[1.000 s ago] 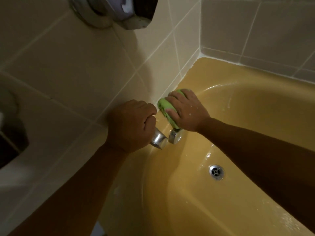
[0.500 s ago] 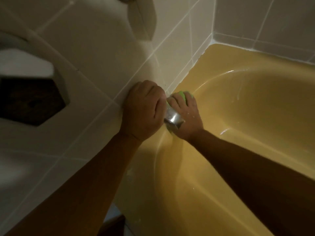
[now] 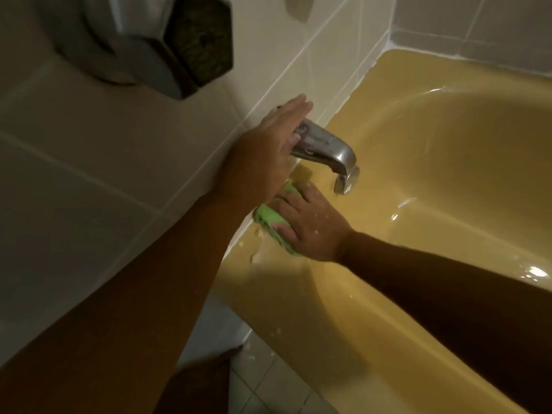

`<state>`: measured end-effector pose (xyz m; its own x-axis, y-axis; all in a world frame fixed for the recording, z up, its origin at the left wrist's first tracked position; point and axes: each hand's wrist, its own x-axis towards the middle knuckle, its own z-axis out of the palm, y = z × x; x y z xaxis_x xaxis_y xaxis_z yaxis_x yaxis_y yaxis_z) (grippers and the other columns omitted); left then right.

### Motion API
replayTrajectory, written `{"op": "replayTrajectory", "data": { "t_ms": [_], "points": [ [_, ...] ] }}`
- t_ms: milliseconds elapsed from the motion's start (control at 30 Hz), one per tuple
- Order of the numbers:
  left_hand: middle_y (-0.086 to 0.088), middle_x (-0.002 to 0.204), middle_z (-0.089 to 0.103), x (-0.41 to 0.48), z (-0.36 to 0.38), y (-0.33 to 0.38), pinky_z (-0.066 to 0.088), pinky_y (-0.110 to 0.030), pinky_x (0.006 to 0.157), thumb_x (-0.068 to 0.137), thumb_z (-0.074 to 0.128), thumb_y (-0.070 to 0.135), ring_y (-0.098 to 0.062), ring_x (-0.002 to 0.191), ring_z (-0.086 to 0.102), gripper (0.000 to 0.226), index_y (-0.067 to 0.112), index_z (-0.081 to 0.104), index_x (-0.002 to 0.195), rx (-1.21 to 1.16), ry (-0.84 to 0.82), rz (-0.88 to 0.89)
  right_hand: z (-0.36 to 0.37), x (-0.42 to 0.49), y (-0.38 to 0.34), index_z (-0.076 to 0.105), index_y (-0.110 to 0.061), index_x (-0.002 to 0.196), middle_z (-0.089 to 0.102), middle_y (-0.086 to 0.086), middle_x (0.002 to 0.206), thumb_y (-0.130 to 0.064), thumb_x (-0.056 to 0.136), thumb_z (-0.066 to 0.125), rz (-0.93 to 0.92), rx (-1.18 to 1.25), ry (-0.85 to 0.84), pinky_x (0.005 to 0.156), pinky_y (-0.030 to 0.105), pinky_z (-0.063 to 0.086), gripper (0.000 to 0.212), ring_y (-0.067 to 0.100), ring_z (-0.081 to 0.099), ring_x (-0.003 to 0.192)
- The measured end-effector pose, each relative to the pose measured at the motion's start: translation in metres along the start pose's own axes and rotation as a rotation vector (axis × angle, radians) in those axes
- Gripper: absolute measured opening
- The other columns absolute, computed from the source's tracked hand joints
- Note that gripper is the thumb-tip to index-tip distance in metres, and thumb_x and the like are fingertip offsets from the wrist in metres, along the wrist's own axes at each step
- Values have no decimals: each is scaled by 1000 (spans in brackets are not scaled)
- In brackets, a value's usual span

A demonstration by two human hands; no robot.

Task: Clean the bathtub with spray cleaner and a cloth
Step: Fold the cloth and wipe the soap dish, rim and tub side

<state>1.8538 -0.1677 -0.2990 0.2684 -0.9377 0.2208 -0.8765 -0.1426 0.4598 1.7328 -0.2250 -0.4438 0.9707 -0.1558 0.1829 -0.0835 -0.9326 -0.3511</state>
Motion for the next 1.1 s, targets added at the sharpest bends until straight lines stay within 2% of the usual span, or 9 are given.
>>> {"op": "replayTrajectory", "data": {
  "t_ms": [67, 200, 300, 367, 533, 700, 833, 1000, 1100],
  "points": [
    [-12, 161, 41, -11, -4, 3, 27, -8, 115, 104, 46, -4, -23, 149, 39, 51, 6, 43, 154, -16, 32, 3, -4, 6, 11, 51, -22, 146, 56, 7, 145, -57, 108, 20, 11, -37, 7, 116, 55, 31, 60, 33, 47, 135],
    [-12, 153, 53, -39, -15, 2, 29, 1, 106, 105, 48, 0, -10, 139, 46, 50, 8, 45, 154, -29, 116, -54, 7, 4, -39, 55, -18, 140, 55, 8, 142, -48, 106, 33, 344, -12, 149, 116, 57, 28, 51, 39, 44, 135],
    [-9, 150, 55, -70, -19, -1, 28, 5, 101, 106, 45, -1, 10, 130, 38, 48, 9, 48, 153, -97, 127, -166, 19, -17, -65, 58, -15, 138, 56, 9, 140, -46, 106, 36, 112, -4, 88, 112, 57, 32, 49, 40, 47, 127],
    [-9, 152, 53, -96, -19, -3, 28, 5, 100, 105, 43, -5, 14, 128, 35, 48, 7, 49, 152, -158, 123, -238, 15, -16, -55, 57, -17, 141, 57, 9, 141, -49, 107, 35, 32, -44, 53, 112, 56, 33, 51, 39, 49, 126],
    [-4, 148, 58, -157, -21, -10, 30, 8, 91, 107, 40, -2, 13, 125, 41, 45, 11, 54, 148, -206, 172, -409, 18, -7, -93, 55, -20, 140, 55, 7, 142, -48, 106, 36, 410, -22, 156, 114, 56, 33, 49, 39, 45, 132],
    [-6, 144, 60, -206, -12, -15, 33, 4, 97, 107, 42, -3, 1, 128, 50, 43, 8, 55, 146, -265, 214, -517, 22, -36, -108, 58, -18, 139, 58, 7, 138, -47, 107, 40, 219, -62, 144, 106, 50, 38, 47, 35, 50, 122],
    [-7, 143, 61, -228, -6, -23, 37, -6, 107, 107, 45, 0, -5, 130, 55, 41, 6, 57, 145, -263, 239, -509, 21, -13, -114, 54, -19, 140, 55, 7, 140, -48, 104, 39, 421, -88, 122, 108, 52, 37, 48, 38, 47, 127],
    [-4, 135, 61, -248, -1, -23, 28, 6, 98, 100, 48, -12, 9, 123, 43, 45, 0, 58, 141, -221, 222, -517, 28, -42, -130, 57, -18, 141, 58, 9, 139, -49, 108, 38, 97, -111, 64, 108, 51, 38, 49, 36, 50, 124],
    [-8, 139, 63, -266, 4, -27, 31, 2, 103, 102, 49, -6, -6, 127, 54, 40, 2, 61, 140, -184, 249, -528, 23, -15, -117, 57, -17, 139, 59, 9, 137, -48, 106, 39, 315, -119, 109, 106, 51, 40, 49, 37, 51, 121]
  ]
}}
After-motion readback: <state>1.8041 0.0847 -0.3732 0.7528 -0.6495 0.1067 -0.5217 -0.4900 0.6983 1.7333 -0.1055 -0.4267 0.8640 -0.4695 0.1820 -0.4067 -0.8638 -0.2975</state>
